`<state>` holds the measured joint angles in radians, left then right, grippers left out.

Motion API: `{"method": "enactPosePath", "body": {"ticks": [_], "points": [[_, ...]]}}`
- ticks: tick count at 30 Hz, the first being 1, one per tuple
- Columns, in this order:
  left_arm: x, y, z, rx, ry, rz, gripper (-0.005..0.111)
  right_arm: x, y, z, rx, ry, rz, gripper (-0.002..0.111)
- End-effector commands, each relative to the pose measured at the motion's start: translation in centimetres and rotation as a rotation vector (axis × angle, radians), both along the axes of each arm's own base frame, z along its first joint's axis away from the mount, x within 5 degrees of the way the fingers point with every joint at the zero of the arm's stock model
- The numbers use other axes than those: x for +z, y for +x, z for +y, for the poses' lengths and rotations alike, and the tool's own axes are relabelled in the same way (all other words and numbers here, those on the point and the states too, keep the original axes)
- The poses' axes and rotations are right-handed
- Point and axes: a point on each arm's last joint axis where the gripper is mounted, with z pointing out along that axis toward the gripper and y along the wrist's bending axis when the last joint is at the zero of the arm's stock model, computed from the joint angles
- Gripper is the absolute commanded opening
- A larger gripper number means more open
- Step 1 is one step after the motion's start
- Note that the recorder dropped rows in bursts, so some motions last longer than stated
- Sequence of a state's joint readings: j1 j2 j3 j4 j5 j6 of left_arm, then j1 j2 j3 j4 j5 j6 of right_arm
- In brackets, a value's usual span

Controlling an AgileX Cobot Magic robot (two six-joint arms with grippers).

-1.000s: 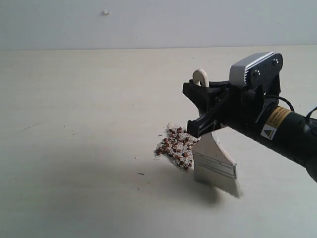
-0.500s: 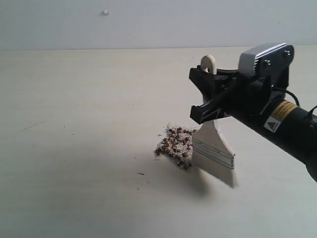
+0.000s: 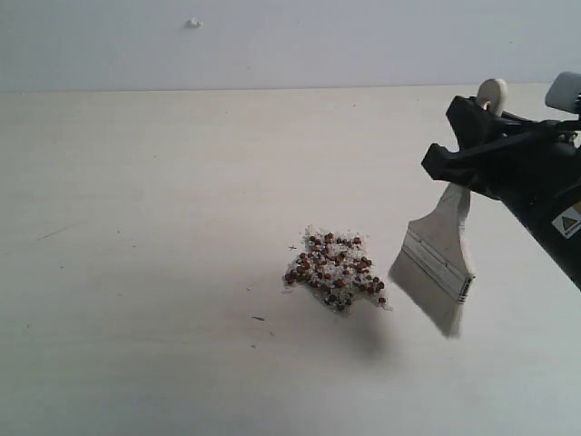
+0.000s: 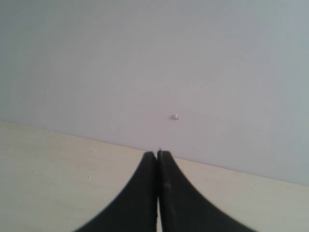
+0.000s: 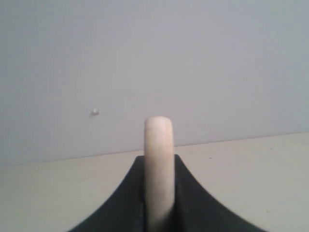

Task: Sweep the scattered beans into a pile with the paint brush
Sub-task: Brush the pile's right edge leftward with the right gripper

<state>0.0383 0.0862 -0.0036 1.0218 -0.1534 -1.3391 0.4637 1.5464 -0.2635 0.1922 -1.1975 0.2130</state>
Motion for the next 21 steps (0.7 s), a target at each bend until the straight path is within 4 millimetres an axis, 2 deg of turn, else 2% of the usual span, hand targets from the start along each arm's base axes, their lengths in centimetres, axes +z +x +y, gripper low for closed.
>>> {"method": "enactPosePath", "body": {"ticks": [1, 10, 16, 21], "points": [[-0.1, 0.0, 0.0, -0.003, -0.007, -0.004, 0.0, -1.1, 0.0, -0.5, -0.053, -0.006, 0.109, 0.0], [-0.1, 0.0, 0.0, -0.003, -0.007, -0.004, 0.0, -1.4, 0.1, -0.4, -0.051, -0.027, 0.155, 0.0], [-0.1, 0.0, 0.0, -0.003, -0.007, -0.004, 0.0, -1.5, 1.4, 0.4, -0.036, -0.046, 0.148, 0.0], [-0.1, 0.0, 0.0, -0.003, -0.007, -0.004, 0.0, -2.7, 2.5, 1.7, 0.026, 0.009, 0.199, 0.0]]}}
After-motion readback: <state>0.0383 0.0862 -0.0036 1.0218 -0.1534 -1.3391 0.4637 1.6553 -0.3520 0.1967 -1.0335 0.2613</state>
